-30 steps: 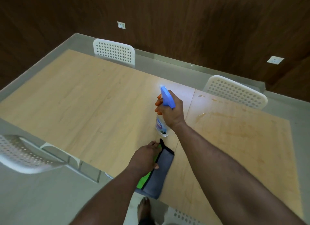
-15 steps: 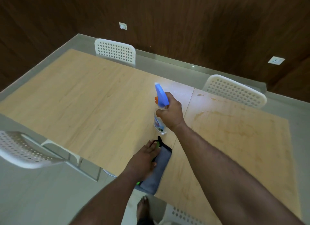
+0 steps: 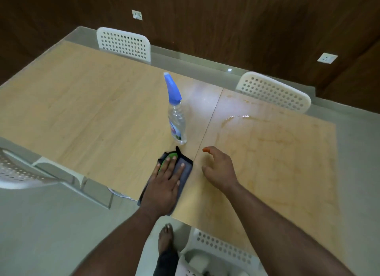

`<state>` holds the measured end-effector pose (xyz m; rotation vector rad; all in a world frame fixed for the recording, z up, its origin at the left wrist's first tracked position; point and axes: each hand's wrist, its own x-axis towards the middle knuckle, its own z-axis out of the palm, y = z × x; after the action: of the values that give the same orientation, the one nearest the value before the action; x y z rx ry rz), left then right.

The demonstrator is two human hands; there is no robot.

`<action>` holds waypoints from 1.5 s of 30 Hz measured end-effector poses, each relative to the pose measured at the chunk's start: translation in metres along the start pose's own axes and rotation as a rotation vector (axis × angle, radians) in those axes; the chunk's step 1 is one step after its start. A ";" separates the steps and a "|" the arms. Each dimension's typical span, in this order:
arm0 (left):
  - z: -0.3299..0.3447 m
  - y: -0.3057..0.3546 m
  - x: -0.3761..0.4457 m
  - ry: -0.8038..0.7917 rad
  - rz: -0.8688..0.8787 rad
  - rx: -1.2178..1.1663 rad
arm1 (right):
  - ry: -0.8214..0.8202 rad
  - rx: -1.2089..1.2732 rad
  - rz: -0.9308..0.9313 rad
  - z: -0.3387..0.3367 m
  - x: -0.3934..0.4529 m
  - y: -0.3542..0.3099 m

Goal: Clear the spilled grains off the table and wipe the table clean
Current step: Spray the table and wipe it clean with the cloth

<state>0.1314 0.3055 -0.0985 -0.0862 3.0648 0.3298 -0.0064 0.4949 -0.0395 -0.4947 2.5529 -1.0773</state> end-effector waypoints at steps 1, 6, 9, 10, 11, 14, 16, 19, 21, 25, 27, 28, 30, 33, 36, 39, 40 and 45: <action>0.003 0.001 -0.001 0.002 -0.004 -0.006 | -0.019 -0.049 -0.015 0.000 -0.003 0.006; 0.003 0.010 -0.001 -0.006 0.013 0.014 | -0.014 -0.257 -0.081 0.013 0.010 0.026; 0.001 0.022 -0.001 0.005 0.154 0.020 | -0.008 -0.417 -0.113 0.010 0.013 0.043; 0.001 0.026 0.000 -0.010 0.158 0.023 | -0.017 -0.463 -0.130 0.010 0.011 0.050; 0.002 0.029 0.001 -0.017 0.140 0.024 | -0.024 -0.500 -0.149 0.008 0.008 0.057; 0.003 0.034 0.005 -0.007 0.088 0.021 | 0.002 -0.537 -0.200 0.009 0.001 0.069; 0.005 0.033 0.012 0.003 0.083 0.028 | 0.017 -0.549 -0.204 0.012 0.004 0.073; 0.009 0.033 0.022 0.009 0.069 0.050 | 0.025 -0.569 -0.209 0.016 0.004 0.076; 0.010 0.033 0.025 0.020 0.062 0.060 | 0.031 -0.572 -0.215 0.017 0.003 0.078; 0.010 0.035 0.024 0.017 0.058 0.053 | 0.036 -0.584 -0.232 0.018 0.003 0.080; 0.010 0.036 0.024 0.012 0.046 0.060 | 0.031 -0.603 -0.262 0.018 0.002 0.082; 0.010 0.037 0.024 0.012 0.045 0.065 | 0.026 -0.610 -0.282 0.017 0.002 0.084; 0.010 0.038 0.023 0.017 0.039 0.079 | 0.000 -0.619 -0.321 0.015 -0.001 0.086; 0.010 0.039 0.022 0.035 0.033 0.074 | -0.024 -0.611 -0.343 0.013 -0.001 0.087; 0.013 0.047 0.019 0.055 -0.046 0.075 | -0.035 -0.637 -0.350 0.013 0.001 0.087; 0.022 0.066 0.012 0.068 -0.216 0.059 | -0.044 -0.648 -0.365 0.010 0.001 0.085; 0.025 0.073 0.009 0.077 -0.262 0.058 | -0.045 -0.651 -0.365 0.009 0.000 0.085; 0.035 0.103 -0.009 0.133 -0.445 0.011 | -0.017 -0.675 -0.411 0.008 -0.001 0.085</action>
<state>0.1353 0.4142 -0.1099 -0.8026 3.0523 0.2868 -0.0178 0.5461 -0.1068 -1.2237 2.8264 -0.2637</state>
